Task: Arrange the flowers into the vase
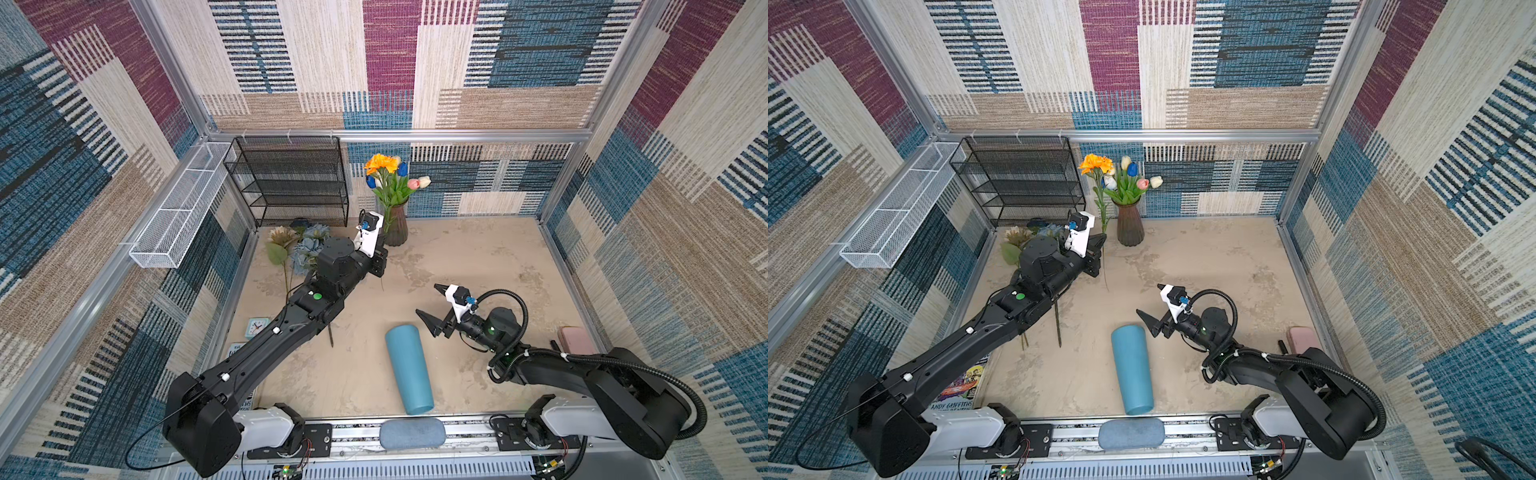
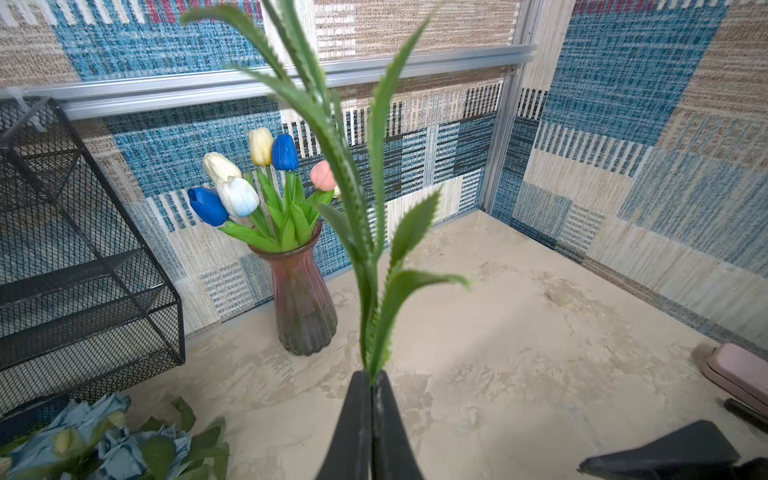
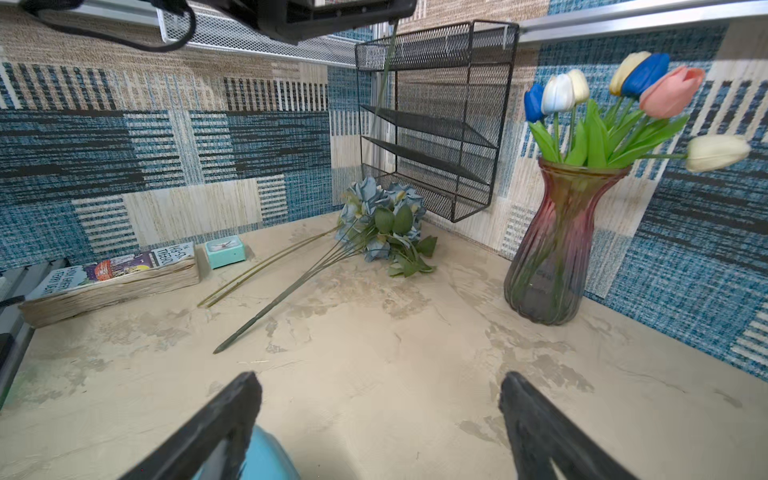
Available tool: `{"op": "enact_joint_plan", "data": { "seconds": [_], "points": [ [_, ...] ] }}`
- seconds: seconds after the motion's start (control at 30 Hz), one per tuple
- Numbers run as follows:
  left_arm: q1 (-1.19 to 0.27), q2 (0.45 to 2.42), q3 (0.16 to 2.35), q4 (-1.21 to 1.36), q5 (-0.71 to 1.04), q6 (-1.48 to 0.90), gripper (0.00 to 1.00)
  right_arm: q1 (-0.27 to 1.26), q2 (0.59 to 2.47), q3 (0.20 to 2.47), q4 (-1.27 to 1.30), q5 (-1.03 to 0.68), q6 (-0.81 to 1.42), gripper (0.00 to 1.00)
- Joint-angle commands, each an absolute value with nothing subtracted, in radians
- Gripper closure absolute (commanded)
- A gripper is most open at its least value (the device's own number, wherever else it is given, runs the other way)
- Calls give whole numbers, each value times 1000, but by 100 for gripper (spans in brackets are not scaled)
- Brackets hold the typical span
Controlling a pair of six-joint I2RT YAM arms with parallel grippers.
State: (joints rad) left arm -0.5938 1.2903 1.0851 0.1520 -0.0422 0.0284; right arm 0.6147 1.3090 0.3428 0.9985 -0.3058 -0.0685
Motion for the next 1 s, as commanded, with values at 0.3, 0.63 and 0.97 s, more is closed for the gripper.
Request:
{"op": "enact_joint_plan", "data": {
  "seconds": [0.3, 0.63, 0.97],
  "points": [
    [-592, 1188, 833, 208, -50, -32, 100, 713, 1017, 311, 436, -401, 135, 18],
    [-592, 1267, 796, 103, -81, -104, 100, 990, 658, 177, 83, -233, 330, 20],
    [-367, 1333, 1051, -569, -249, -174, 100, 1040, 867, 222, 189, -211, 333, 18]
  ]
}}
